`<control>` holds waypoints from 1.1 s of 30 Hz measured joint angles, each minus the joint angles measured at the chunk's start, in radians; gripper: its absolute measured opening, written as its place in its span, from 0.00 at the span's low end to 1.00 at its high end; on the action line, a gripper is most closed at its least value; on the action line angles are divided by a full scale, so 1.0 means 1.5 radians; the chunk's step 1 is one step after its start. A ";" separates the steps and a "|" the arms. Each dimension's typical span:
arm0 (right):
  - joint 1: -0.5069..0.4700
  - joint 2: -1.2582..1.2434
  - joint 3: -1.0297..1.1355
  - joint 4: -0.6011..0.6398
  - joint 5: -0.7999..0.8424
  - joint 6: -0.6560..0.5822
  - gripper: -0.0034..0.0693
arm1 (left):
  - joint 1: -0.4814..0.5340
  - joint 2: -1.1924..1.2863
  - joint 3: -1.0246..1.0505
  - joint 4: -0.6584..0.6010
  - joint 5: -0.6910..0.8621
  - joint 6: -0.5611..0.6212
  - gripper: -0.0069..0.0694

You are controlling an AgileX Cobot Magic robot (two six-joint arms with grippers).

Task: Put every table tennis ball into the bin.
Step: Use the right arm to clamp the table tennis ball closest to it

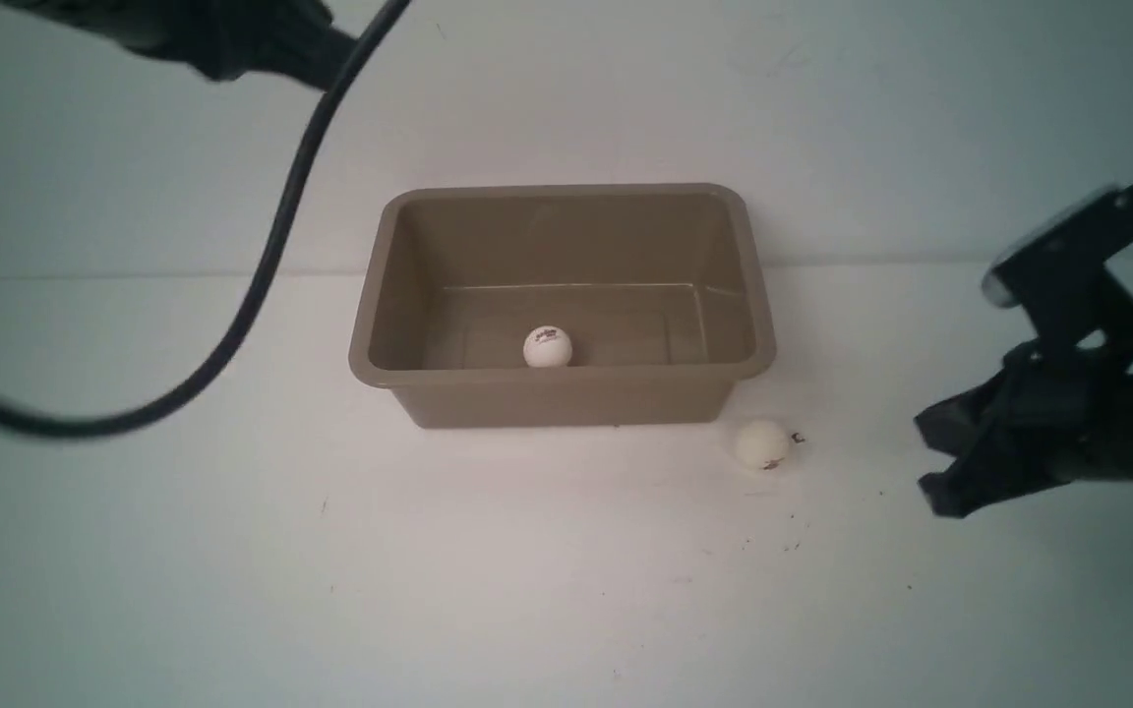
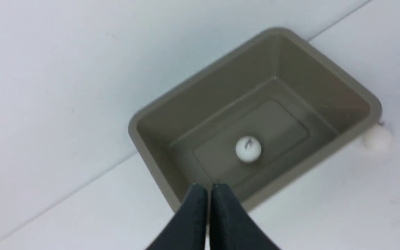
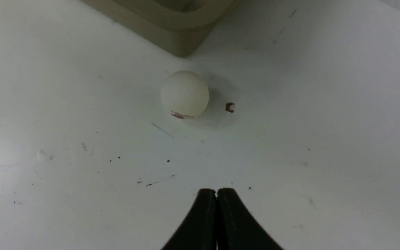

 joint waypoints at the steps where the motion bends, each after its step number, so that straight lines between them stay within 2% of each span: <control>1: 0.008 0.016 0.000 0.002 -0.007 0.001 0.03 | 0.000 -0.024 0.030 -0.001 0.001 0.001 0.09; 8: 0.023 0.101 -0.006 0.045 -0.039 0.001 0.04 | 0.000 -0.150 0.164 -0.007 0.004 0.001 0.09; 13: 0.023 0.146 -0.057 0.088 -0.003 0.002 0.13 | 0.000 -0.264 0.269 -0.025 0.004 0.001 0.10; 16: 0.023 0.162 -0.096 0.102 0.046 0.002 0.23 | 0.000 -0.299 0.296 -0.025 0.005 0.001 0.10; 18: 0.025 0.175 -0.126 0.105 0.080 0.002 0.35 | 0.000 -0.311 0.303 -0.025 0.010 0.001 0.10; 21: 0.035 0.196 -0.161 0.107 0.114 0.003 0.58 | 0.000 -0.319 0.306 -0.026 0.015 0.001 0.10; 22: 0.040 0.206 -0.172 0.107 0.118 0.003 0.71 | 0.000 -0.319 0.306 -0.027 0.015 0.001 0.10; 23: 0.043 0.215 -0.181 0.107 0.120 0.006 0.79 | 0.000 -0.319 0.306 -0.030 0.016 0.001 0.10; 25: 0.048 0.229 -0.194 0.106 0.121 0.018 0.94 | 0.000 -0.319 0.306 -0.040 0.016 0.001 0.10; 28: 0.048 0.248 -0.206 0.095 0.115 0.026 0.99 | 0.000 -0.319 0.306 -0.043 0.016 0.001 0.10; 33: 0.048 0.280 -0.231 0.069 0.108 0.035 1.00 | 0.000 -0.319 0.306 -0.044 0.016 0.001 0.10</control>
